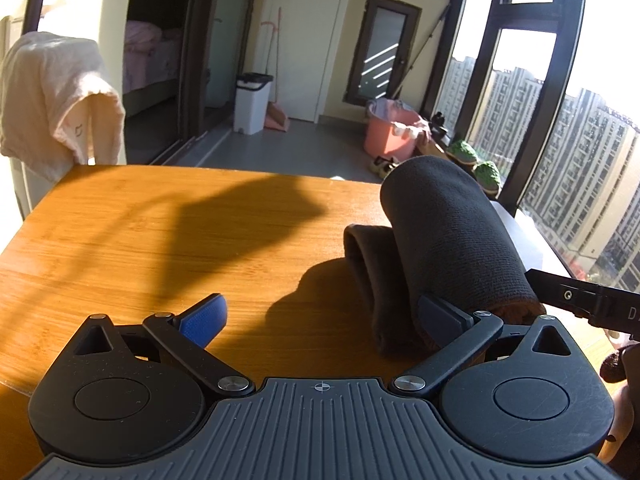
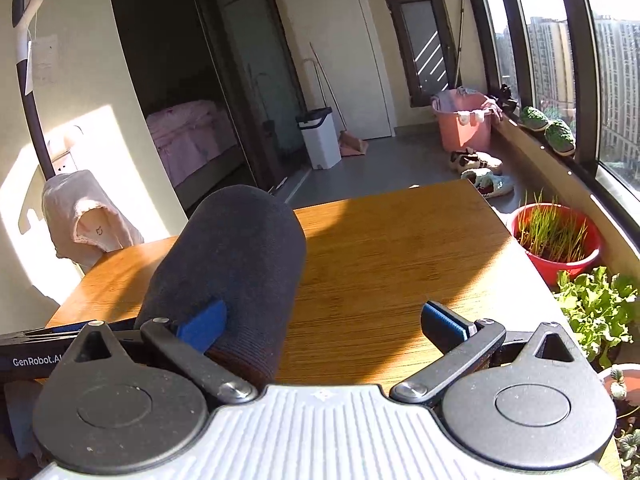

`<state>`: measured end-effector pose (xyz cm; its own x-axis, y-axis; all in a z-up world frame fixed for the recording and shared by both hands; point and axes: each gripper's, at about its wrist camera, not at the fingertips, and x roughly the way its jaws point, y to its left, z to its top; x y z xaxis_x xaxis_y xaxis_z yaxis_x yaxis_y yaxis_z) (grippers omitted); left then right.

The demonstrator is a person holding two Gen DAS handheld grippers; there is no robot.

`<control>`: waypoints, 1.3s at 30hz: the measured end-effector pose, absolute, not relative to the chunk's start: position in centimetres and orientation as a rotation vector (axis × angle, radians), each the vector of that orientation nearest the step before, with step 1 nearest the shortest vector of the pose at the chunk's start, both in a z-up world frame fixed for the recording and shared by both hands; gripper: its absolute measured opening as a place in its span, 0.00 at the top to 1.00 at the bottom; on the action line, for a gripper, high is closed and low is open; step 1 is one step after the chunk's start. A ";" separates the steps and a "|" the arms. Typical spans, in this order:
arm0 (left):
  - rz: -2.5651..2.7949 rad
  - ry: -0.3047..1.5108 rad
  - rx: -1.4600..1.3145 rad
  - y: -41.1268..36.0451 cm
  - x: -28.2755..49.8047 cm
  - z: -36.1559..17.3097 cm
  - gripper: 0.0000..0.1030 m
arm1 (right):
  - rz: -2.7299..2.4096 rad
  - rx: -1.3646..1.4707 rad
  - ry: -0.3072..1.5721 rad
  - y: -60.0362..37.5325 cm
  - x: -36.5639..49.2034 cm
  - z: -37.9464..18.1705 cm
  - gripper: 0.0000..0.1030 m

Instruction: Fold clothes

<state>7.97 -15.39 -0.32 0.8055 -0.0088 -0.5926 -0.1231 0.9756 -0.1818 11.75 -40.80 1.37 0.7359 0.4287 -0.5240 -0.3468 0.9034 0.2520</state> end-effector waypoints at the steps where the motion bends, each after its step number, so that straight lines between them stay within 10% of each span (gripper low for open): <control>1: 0.062 0.635 -0.232 -15.2 8.0 -0.4 0.00 | 0.425 0.132 0.608 -40.6 11.9 1.4 0.00; 39: 0.237 0.741 -0.071 -20.8 0.1 -1.2 0.00 | 0.246 -0.080 0.737 -41.5 2.7 -0.7 0.00</control>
